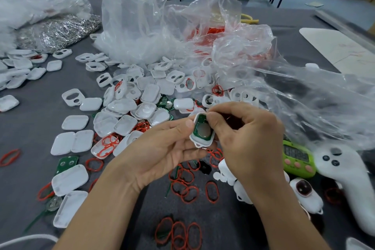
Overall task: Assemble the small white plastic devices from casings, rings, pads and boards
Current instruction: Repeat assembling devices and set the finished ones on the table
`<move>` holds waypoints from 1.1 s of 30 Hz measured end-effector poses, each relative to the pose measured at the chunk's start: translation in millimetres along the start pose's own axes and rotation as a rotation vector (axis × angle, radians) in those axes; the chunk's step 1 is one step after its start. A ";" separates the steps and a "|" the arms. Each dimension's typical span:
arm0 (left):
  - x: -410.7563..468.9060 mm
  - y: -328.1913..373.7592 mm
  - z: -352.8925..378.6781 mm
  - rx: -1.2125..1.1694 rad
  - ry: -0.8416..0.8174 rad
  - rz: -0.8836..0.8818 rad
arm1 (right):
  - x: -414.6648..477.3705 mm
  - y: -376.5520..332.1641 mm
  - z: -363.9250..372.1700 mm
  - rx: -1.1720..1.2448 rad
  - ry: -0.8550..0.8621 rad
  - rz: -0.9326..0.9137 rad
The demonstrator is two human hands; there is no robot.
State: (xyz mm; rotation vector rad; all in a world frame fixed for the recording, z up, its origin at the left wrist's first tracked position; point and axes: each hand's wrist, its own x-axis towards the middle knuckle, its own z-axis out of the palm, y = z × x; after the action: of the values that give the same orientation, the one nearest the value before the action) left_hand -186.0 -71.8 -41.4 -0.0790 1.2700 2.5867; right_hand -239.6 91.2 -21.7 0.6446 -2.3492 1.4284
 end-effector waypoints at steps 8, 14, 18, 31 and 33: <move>1.7 -1.8 -3.1 -0.025 0.070 0.034 | 3.7 0.4 -3.1 0.174 -0.209 0.182; 4.6 -3.4 -4.5 0.007 0.107 0.026 | 4.6 5.8 0.2 0.229 -0.236 0.254; 6.8 -4.5 -4.4 0.055 0.153 0.043 | 4.3 9.8 5.9 0.267 -0.205 0.306; 11.0 -8.5 3.0 0.217 0.289 0.078 | 6.7 14.7 14.0 0.632 -0.289 0.634; 10.5 -8.9 2.9 0.243 0.287 0.077 | 5.8 16.4 17.3 0.579 -0.269 0.603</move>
State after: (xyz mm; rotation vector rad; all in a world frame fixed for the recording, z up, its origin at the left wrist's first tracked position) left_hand -193.7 -62.1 -48.2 -0.3740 1.7096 2.5275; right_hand -253.7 81.1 -39.0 0.2608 -2.4441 2.4764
